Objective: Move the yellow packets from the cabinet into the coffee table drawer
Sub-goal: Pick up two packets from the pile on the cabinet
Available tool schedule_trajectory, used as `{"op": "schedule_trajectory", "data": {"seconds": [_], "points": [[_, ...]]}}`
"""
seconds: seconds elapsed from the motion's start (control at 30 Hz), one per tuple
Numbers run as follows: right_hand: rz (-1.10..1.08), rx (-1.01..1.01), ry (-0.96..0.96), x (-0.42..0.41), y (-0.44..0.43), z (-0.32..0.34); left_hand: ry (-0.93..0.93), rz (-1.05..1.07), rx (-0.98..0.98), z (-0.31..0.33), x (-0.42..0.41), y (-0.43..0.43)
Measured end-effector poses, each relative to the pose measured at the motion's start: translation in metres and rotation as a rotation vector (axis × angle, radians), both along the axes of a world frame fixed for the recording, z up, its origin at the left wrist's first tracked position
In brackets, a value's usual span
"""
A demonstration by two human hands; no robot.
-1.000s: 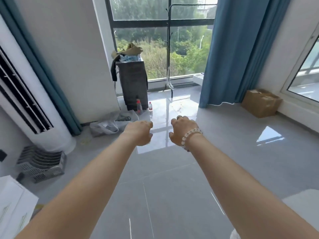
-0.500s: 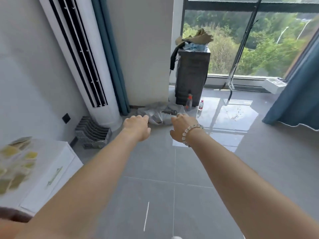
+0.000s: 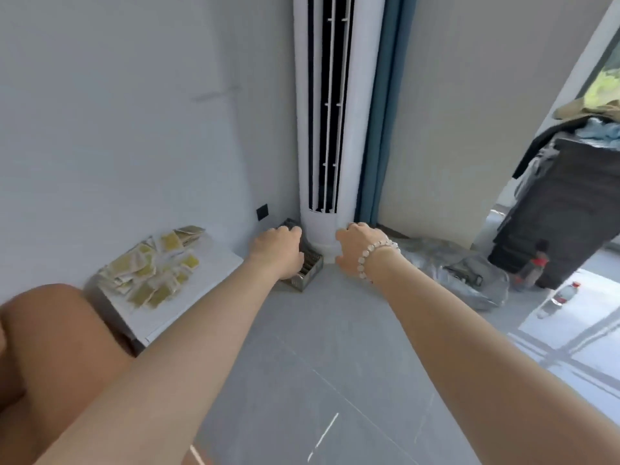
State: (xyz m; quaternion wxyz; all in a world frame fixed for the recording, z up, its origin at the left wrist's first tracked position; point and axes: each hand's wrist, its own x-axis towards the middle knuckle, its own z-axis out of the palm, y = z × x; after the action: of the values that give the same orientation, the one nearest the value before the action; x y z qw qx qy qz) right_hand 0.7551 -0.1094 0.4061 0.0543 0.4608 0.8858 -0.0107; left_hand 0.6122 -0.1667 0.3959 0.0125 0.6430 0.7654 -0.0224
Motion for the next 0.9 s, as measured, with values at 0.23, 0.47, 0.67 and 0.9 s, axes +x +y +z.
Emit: {"op": "schedule_trajectory", "data": {"seconds": [0.23,0.47,0.67,0.9], "points": [[0.301,-0.028,-0.002,-0.124,0.041,-0.007,0.022,0.305,-0.047,-0.013,-0.098,0.005],[0.476,-0.033,0.012,-0.243,0.074,-0.036,0.034,0.486,-0.074,-0.035,-0.193,0.012],[0.582,-0.048,0.007,-0.353,0.112,-0.058,0.034,0.558,-0.095,-0.049,-0.283,0.05],[0.586,-0.081,-0.021,-0.435,0.171,-0.078,0.04,0.625,-0.129,-0.07,-0.381,0.089]]}}
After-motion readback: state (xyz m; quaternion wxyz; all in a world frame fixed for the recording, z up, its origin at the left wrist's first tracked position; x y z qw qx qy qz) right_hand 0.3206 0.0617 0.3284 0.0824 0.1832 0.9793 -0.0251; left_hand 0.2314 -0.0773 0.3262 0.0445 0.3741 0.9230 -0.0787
